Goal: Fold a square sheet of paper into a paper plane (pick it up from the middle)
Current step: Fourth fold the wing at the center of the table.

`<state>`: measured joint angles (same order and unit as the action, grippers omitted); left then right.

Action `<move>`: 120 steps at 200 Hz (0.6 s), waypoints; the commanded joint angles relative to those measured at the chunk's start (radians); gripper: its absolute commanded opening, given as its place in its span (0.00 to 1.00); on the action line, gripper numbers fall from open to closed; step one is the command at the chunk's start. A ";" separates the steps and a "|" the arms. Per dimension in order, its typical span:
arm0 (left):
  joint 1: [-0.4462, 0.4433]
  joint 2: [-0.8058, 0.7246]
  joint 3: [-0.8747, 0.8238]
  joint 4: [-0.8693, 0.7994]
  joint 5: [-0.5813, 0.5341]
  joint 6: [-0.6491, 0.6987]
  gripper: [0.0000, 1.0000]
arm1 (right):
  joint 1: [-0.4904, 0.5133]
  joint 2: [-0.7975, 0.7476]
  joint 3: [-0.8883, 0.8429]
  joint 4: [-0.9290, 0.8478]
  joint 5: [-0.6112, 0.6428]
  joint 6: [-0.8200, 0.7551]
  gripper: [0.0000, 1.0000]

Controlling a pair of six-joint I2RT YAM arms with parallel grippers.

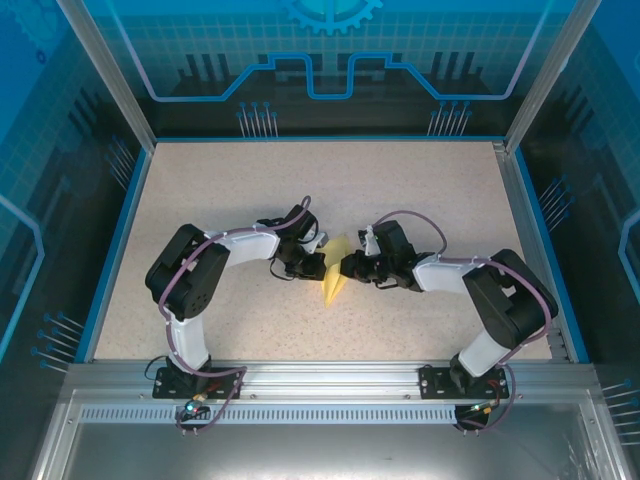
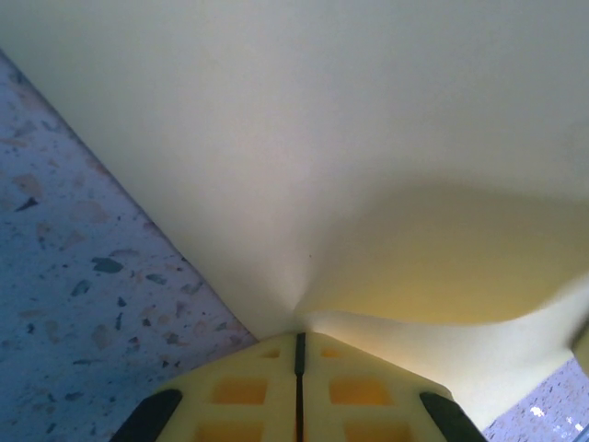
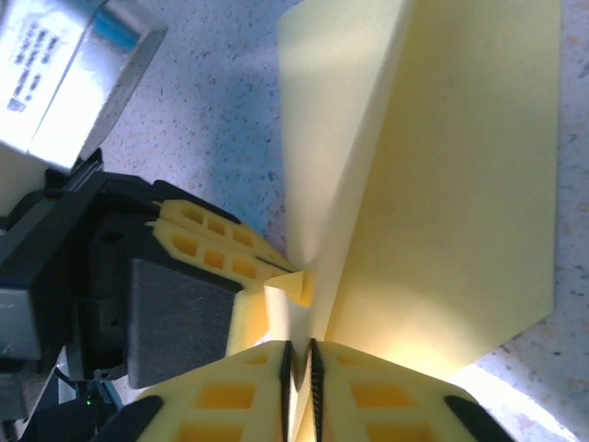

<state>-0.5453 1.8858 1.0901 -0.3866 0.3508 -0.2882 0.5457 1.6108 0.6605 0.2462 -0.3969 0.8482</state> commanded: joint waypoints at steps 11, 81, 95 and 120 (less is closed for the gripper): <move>0.010 0.042 -0.035 -0.040 -0.071 0.017 0.08 | 0.026 -0.044 0.003 -0.010 0.005 -0.004 0.22; 0.009 0.047 -0.025 -0.051 -0.067 0.021 0.08 | 0.071 -0.017 0.015 -0.079 0.105 -0.029 0.27; 0.009 0.049 -0.024 -0.053 -0.068 0.023 0.08 | 0.077 -0.001 0.016 -0.059 0.104 -0.023 0.27; 0.009 0.046 -0.027 -0.054 -0.068 0.023 0.08 | 0.090 0.022 0.013 -0.014 0.095 -0.003 0.30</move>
<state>-0.5453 1.8858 1.0901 -0.3870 0.3515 -0.2874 0.6128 1.6058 0.6605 0.2031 -0.3141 0.8387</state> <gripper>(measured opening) 0.080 0.288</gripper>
